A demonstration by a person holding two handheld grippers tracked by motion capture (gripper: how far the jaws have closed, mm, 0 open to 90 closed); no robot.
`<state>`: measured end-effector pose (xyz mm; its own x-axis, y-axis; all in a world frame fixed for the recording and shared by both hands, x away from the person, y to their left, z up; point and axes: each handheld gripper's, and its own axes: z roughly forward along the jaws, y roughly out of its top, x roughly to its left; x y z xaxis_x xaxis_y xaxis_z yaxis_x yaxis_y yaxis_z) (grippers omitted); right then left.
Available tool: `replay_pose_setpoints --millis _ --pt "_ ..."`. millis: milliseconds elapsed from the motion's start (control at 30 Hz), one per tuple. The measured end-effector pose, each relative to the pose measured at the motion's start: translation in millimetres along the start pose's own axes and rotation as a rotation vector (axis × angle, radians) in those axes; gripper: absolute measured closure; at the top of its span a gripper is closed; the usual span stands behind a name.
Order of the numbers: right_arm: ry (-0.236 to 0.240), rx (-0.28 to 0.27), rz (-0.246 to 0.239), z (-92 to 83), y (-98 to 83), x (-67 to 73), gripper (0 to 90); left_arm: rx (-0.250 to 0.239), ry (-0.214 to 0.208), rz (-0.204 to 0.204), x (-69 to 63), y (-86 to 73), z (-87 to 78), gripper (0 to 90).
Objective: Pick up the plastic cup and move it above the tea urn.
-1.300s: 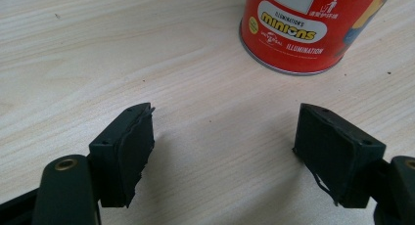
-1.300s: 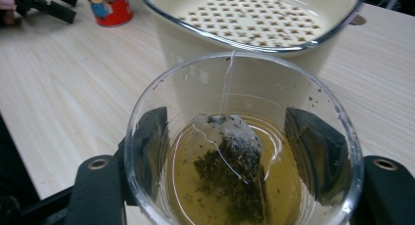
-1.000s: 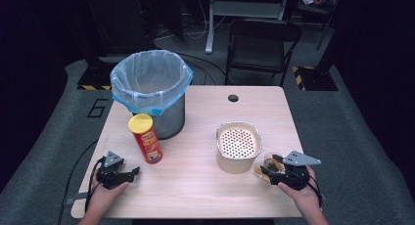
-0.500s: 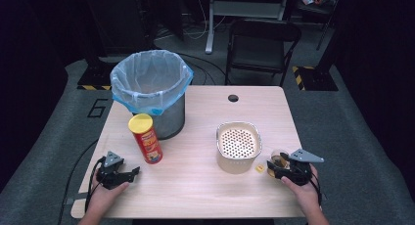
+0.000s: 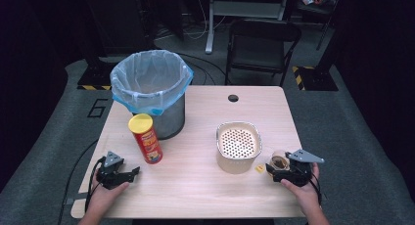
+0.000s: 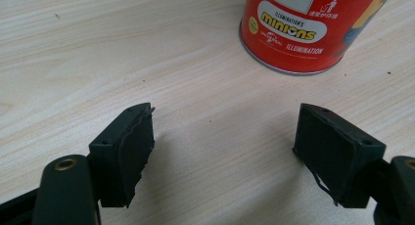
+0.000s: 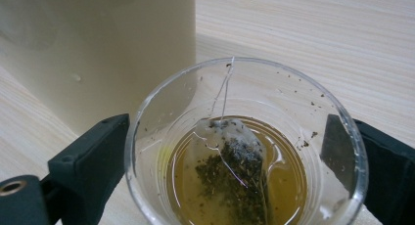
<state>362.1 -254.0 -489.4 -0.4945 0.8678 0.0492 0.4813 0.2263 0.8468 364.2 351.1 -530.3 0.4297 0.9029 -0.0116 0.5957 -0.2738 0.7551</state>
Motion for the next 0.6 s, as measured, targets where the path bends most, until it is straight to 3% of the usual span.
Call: replay_pose_setpoints --millis 133,433,600 --pt "0.004 -0.008 -0.021 -4.6 5.6 2.5 3.2 0.001 0.0 0.001 0.0 0.0 -0.1 22.3" --pt "-0.013 -0.008 -0.007 -20.3 24.3 10.0 4.3 0.002 -0.002 0.006 0.2 0.1 -0.4 22.3" --pt "0.004 -0.064 -0.024 -35.3 42.5 14.8 12.1 -0.004 -0.002 0.003 -0.4 -0.3 0.0 22.3"
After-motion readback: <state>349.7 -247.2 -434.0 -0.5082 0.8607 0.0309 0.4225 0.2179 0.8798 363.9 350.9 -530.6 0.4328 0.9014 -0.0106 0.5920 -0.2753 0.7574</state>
